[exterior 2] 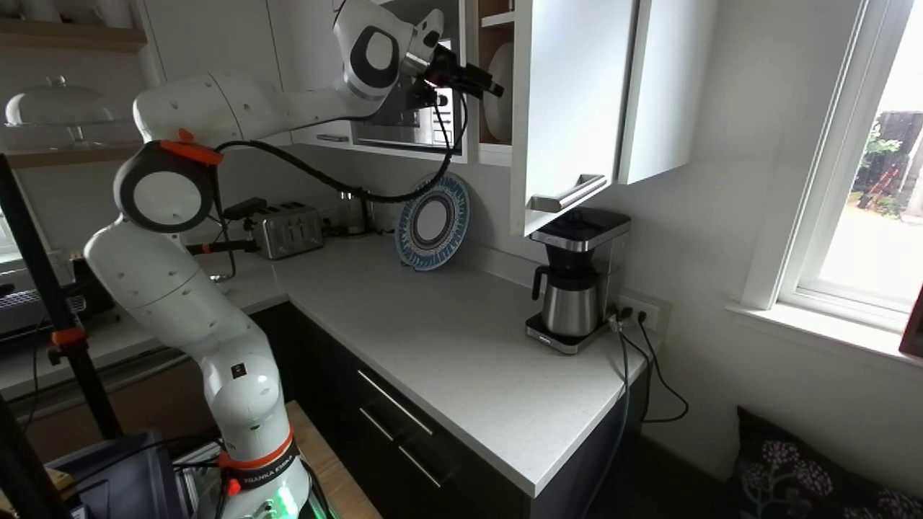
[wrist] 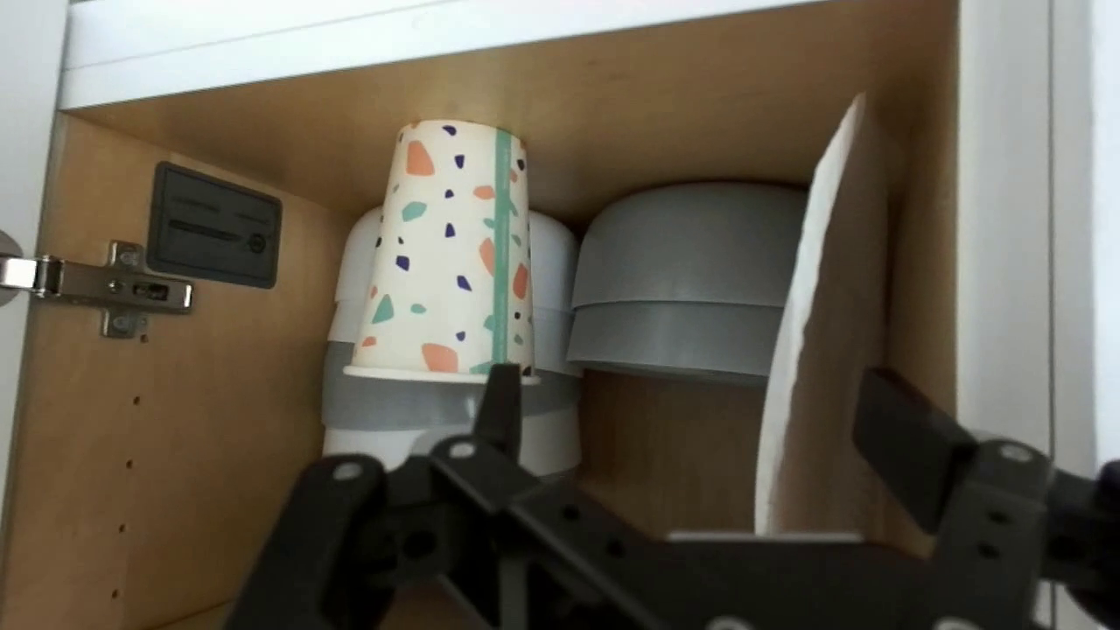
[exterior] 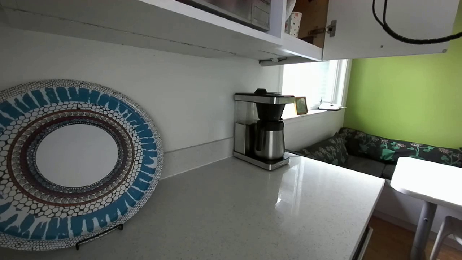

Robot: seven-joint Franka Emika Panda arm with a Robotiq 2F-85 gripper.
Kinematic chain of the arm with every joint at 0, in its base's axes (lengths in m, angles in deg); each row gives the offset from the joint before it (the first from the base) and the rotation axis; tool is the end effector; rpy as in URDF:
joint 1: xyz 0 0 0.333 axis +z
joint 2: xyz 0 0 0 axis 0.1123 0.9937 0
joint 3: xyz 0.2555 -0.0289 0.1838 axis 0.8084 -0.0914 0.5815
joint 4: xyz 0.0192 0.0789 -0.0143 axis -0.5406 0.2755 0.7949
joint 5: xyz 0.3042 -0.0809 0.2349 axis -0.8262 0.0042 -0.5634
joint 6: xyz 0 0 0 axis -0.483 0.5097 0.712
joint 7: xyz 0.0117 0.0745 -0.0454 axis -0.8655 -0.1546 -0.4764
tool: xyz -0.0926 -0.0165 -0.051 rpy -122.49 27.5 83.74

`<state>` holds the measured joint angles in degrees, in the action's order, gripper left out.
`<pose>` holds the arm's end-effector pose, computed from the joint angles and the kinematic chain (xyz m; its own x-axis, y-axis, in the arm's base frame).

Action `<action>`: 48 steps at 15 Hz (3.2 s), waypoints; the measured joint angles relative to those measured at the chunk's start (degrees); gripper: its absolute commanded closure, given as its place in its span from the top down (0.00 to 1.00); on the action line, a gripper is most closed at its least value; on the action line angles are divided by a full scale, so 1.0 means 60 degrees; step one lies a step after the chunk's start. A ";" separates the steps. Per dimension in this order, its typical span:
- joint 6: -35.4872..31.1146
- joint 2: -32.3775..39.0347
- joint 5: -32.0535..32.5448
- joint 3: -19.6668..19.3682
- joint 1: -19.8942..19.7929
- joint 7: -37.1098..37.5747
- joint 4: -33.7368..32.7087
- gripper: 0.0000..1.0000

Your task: Remove the plate and cup from the top cupboard and put them on the kitchen countertop

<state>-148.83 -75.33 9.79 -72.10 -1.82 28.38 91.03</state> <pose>0.4513 -0.0078 0.8637 0.3868 -0.0795 0.9187 -0.3390 -0.9388 0.0615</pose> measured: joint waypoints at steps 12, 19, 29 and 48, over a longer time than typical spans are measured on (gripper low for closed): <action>-0.0606 0.0299 -0.0498 -0.0222 -0.0082 0.0100 -0.0013 0.00; -0.0603 -0.0144 -0.0579 -0.0263 -0.0105 0.0103 0.0012 0.00; 0.1258 -0.2277 -0.1289 -0.0441 -0.0173 0.0078 0.0978 0.00; 0.5045 -0.5198 -0.6439 -0.2233 0.0199 -0.1181 0.5888 0.00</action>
<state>-118.56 -106.51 -28.85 -85.49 -0.63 21.29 126.36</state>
